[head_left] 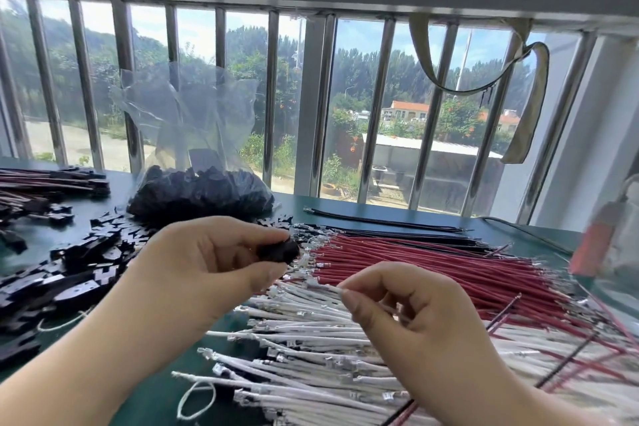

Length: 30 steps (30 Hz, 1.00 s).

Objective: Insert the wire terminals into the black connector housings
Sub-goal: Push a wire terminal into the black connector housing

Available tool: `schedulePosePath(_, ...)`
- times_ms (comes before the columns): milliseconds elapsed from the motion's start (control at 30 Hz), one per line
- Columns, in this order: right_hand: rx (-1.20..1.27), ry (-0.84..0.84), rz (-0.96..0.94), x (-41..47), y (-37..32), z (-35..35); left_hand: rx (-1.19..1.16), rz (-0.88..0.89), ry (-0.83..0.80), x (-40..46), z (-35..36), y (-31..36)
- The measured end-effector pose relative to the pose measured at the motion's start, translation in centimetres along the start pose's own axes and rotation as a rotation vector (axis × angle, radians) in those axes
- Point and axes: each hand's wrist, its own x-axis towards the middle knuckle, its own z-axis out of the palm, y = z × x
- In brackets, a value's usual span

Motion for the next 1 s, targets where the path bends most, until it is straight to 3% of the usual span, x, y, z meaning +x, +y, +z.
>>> schedulePosePath(133, -0.068, 0.029, -0.058, -0.1, 0.2, -0.1, 0.124, 0.007, -0.070, -0.3, 0.6, -0.2)
schedulePosePath(233, -0.100, 0.033, -0.086, 0.0, 0.3, -0.1, 0.091, 0.035, -0.064, -0.3, 0.9, -0.2)
schedulePosePath(467, -0.165, 0.064, -0.152, 0.0, 0.4, 0.0, -0.247, -0.269, -0.238, -0.6, 0.9, 0.1)
schedulePosePath(700, -0.193, 0.144, -0.274, 0.1, 0.2, -0.3, -0.223, -0.376, -0.264, -0.4, 0.3, 0.1)
schedulePosePath(1000, -0.183, 0.030, -0.319, 0.0, -0.2, -0.9, -0.322, -0.480, -0.406, -0.7, -0.4, 0.4)
